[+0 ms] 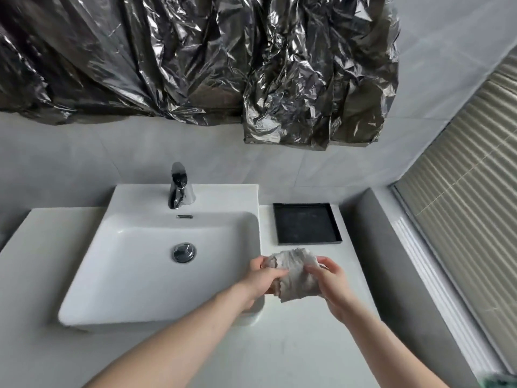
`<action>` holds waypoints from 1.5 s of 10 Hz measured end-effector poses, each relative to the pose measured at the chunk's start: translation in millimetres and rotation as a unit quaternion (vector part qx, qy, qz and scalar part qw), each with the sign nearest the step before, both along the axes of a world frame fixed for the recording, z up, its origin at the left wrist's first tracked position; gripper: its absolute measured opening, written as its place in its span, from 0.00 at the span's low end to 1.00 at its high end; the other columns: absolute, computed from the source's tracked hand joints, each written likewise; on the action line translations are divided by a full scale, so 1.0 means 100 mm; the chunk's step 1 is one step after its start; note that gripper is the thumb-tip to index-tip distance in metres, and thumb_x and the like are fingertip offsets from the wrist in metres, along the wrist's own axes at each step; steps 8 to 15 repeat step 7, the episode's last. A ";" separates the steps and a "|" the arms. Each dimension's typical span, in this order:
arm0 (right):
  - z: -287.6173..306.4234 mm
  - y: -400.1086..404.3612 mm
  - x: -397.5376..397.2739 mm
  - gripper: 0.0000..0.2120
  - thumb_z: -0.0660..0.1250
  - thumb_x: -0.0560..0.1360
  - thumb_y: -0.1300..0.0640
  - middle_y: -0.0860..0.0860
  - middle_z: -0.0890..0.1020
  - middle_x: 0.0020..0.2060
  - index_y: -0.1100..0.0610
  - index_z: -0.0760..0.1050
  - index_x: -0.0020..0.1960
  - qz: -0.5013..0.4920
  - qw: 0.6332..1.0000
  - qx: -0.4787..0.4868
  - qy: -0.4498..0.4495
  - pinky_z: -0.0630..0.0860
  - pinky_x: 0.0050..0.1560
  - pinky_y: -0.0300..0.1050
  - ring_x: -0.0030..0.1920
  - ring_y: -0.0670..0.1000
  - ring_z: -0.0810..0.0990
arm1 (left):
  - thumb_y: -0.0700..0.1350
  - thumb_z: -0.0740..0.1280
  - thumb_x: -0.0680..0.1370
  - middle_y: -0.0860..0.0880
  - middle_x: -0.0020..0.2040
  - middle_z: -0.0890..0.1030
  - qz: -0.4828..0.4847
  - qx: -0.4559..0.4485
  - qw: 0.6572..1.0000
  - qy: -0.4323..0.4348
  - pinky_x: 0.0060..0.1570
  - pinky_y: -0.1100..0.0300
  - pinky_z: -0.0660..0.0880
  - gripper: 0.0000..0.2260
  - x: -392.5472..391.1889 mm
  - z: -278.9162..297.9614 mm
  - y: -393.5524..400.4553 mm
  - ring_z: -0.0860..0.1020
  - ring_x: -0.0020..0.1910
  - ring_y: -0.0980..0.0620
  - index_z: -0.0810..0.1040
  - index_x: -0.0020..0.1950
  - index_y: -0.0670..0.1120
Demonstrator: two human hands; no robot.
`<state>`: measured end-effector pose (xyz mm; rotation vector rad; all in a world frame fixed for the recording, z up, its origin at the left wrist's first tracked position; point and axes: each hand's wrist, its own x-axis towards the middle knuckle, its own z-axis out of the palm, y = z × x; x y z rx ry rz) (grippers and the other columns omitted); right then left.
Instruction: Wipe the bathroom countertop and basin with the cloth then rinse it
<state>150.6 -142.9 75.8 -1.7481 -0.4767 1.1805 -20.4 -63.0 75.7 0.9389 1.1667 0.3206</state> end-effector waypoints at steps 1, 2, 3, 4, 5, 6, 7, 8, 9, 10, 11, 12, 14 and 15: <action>-0.18 0.26 0.32 0.07 0.70 0.77 0.61 0.55 0.87 0.44 0.57 0.80 0.55 -0.004 0.998 -0.042 -0.038 0.81 0.37 0.46 0.37 0.51 0.84 | 0.46 0.77 0.65 0.45 0.44 0.81 -0.030 0.043 0.996 0.077 0.43 0.46 0.82 0.19 0.37 -0.22 0.27 0.81 0.38 0.44 0.75 0.52 0.45; -0.32 0.58 0.59 0.11 0.73 0.77 0.51 0.53 0.86 0.46 0.54 0.79 0.56 0.000 0.997 -0.051 -0.061 0.80 0.35 0.42 0.39 0.48 0.84 | 0.50 0.75 0.66 0.52 0.48 0.80 -0.060 0.084 0.983 0.152 0.51 0.50 0.82 0.20 0.68 -0.29 0.56 0.82 0.48 0.48 0.73 0.54 0.50; -0.41 0.95 0.87 0.20 0.74 0.75 0.42 0.49 0.84 0.52 0.53 0.77 0.60 -0.011 0.996 -0.047 -0.078 0.84 0.50 0.49 0.49 0.49 0.84 | 0.47 0.73 0.71 0.52 0.56 0.78 -0.070 0.126 0.973 0.181 0.48 0.61 0.74 0.22 1.01 -0.21 0.90 0.78 0.55 0.49 0.71 0.64 0.52; -0.48 1.31 1.13 0.20 0.72 0.76 0.42 0.46 0.83 0.53 0.52 0.76 0.62 -0.018 0.994 -0.032 -0.100 0.83 0.53 0.49 0.51 0.48 0.84 | 0.46 0.71 0.73 0.50 0.62 0.79 -0.075 0.174 0.962 0.196 0.53 0.61 0.73 0.24 1.30 -0.20 1.27 0.78 0.58 0.48 0.71 0.69 0.52; -0.59 1.60 1.32 0.24 0.69 0.76 0.42 0.44 0.84 0.53 0.51 0.75 0.68 0.023 0.988 -0.040 -0.144 0.83 0.52 0.46 0.52 0.46 0.84 | 0.42 0.67 0.74 0.47 0.67 0.77 -0.110 0.173 0.954 0.219 0.57 0.60 0.73 0.29 1.50 -0.24 1.52 0.77 0.61 0.46 0.65 0.74 0.53; -0.79 1.74 1.43 0.28 0.67 0.77 0.40 0.46 0.82 0.56 0.53 0.72 0.72 0.064 0.979 -0.057 -0.184 0.82 0.52 0.45 0.54 0.47 0.82 | 0.40 0.63 0.76 0.45 0.73 0.72 -0.151 0.166 0.943 0.244 0.66 0.56 0.71 0.32 1.63 -0.44 1.69 0.74 0.67 0.43 0.58 0.79 0.53; -1.04 1.83 1.52 0.29 0.66 0.80 0.48 0.51 0.78 0.68 0.53 0.65 0.78 0.107 0.962 -0.104 -0.230 0.81 0.51 0.44 0.60 0.51 0.80 | 0.38 0.60 0.76 0.45 0.80 0.60 -0.221 0.145 0.920 0.289 0.74 0.55 0.64 0.37 1.69 -0.67 1.72 0.65 0.76 0.42 0.47 0.83 0.49; -1.04 1.83 1.52 0.29 0.66 0.80 0.48 0.51 0.78 0.68 0.53 0.65 0.78 0.107 0.962 -0.104 -0.230 0.81 0.51 0.44 0.60 0.51 0.80 | 0.38 0.60 0.76 0.45 0.80 0.60 -0.221 0.145 0.920 0.289 0.74 0.55 0.64 0.37 1.69 -0.67 1.72 0.65 0.76 0.42 0.47 0.83 0.49; -1.04 1.83 1.52 0.29 0.66 0.80 0.48 0.51 0.78 0.68 0.53 0.65 0.78 0.107 0.962 -0.104 -0.230 0.81 0.51 0.44 0.60 0.51 0.80 | 0.38 0.60 0.76 0.45 0.80 0.60 -0.221 0.145 0.920 0.289 0.74 0.55 0.64 0.37 1.69 -0.67 1.72 0.65 0.76 0.42 0.47 0.83 0.49; -1.04 1.83 1.52 0.29 0.66 0.80 0.48 0.51 0.78 0.68 0.53 0.65 0.78 0.107 0.962 -0.104 -0.230 0.81 0.51 0.44 0.60 0.51 0.80 | 0.38 0.60 0.76 0.45 0.80 0.60 -0.221 0.145 0.920 0.289 0.74 0.55 0.64 0.37 1.69 -0.67 1.72 0.65 0.76 0.42 0.47 0.83 0.49; -1.04 1.83 1.52 0.29 0.66 0.80 0.48 0.51 0.78 0.68 0.53 0.65 0.78 0.107 0.962 -0.104 -0.230 0.81 0.51 0.44 0.60 0.51 0.80 | 0.38 0.60 0.76 0.45 0.80 0.60 -0.221 0.145 0.920 0.289 0.74 0.55 0.64 0.37 1.69 -0.67 1.72 0.65 0.76 0.42 0.47 0.83 0.49; -1.04 1.83 1.52 0.29 0.66 0.80 0.48 0.51 0.78 0.68 0.53 0.65 0.78 0.107 0.962 -0.104 -0.230 0.81 0.51 0.44 0.60 0.51 0.80 | 0.38 0.60 0.76 0.45 0.80 0.60 -0.221 0.145 0.920 0.289 0.74 0.55 0.64 0.37 1.69 -0.67 1.72 0.65 0.76 0.42 0.47 0.83 0.49; -1.04 1.83 1.52 0.29 0.66 0.80 0.48 0.51 0.78 0.68 0.53 0.65 0.78 0.107 0.962 -0.104 -0.230 0.81 0.51 0.44 0.60 0.51 0.80 | 0.38 0.60 0.76 0.45 0.80 0.60 -0.221 0.145 0.920 0.289 0.74 0.55 0.64 0.37 1.69 -0.67 1.72 0.65 0.76 0.42 0.47 0.83 0.49; -1.04 1.83 1.52 0.29 0.66 0.80 0.48 0.51 0.78 0.68 0.53 0.65 0.78 0.107 0.962 -0.104 -0.230 0.81 0.51 0.44 0.60 0.51 0.80 | 0.38 0.60 0.76 0.45 0.80 0.60 -0.221 0.145 0.920 0.289 0.74 0.55 0.64 0.37 1.69 -0.67 1.72 0.65 0.76 0.42 0.47 0.83 0.49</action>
